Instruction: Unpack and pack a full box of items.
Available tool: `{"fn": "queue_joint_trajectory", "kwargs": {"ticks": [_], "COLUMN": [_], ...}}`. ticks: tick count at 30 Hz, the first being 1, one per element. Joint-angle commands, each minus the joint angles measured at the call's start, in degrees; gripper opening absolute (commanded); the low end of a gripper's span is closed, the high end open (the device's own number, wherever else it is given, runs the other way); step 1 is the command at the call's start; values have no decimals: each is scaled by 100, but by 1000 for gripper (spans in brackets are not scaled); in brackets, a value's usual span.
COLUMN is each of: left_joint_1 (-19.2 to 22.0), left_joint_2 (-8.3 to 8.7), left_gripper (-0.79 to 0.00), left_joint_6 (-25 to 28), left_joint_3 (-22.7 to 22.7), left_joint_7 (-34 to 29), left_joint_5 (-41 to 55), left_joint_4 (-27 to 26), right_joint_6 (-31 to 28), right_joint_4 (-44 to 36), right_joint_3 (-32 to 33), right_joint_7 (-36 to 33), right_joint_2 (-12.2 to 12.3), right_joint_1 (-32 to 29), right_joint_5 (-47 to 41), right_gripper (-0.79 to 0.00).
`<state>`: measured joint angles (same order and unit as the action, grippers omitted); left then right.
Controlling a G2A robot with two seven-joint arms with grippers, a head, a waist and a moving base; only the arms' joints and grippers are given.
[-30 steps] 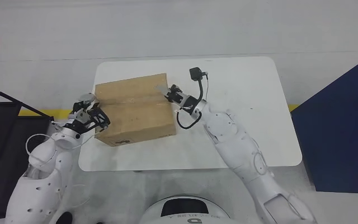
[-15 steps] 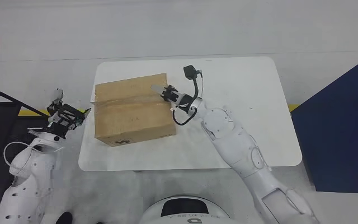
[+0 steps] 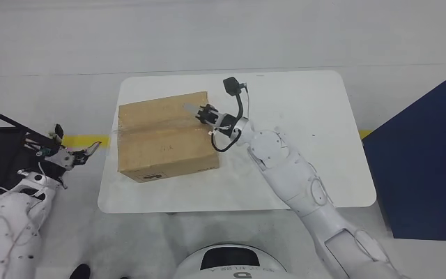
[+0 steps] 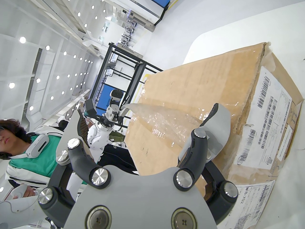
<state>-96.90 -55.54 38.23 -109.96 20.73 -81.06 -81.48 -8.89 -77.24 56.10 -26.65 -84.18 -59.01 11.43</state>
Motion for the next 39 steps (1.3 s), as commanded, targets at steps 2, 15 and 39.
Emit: {"fn": "queue_joint_trajectory", "kwargs": {"ticks": [2, 15, 39], "left_joint_1": [161, 772, 2496], "left_joint_2": [59, 119, 216], "left_gripper": [0, -428, -785], "left_joint_6": [954, 1967, 812], "left_joint_3": [17, 376, 1684], "left_joint_7": [-41, -16, -3668], "left_joint_5": [81, 517, 3548], "left_joint_4": [171, 705, 1826], "right_joint_6": [14, 53, 55], "right_joint_4": [0, -32, -27], "right_joint_3": [-22, -51, -66], "right_joint_7": [20, 95, 138], "right_joint_2": [-8, -21, -30], "right_joint_1": [24, 43, 71], "right_joint_5": [2, 32, 54], "right_gripper": [0, 0, 0]}}
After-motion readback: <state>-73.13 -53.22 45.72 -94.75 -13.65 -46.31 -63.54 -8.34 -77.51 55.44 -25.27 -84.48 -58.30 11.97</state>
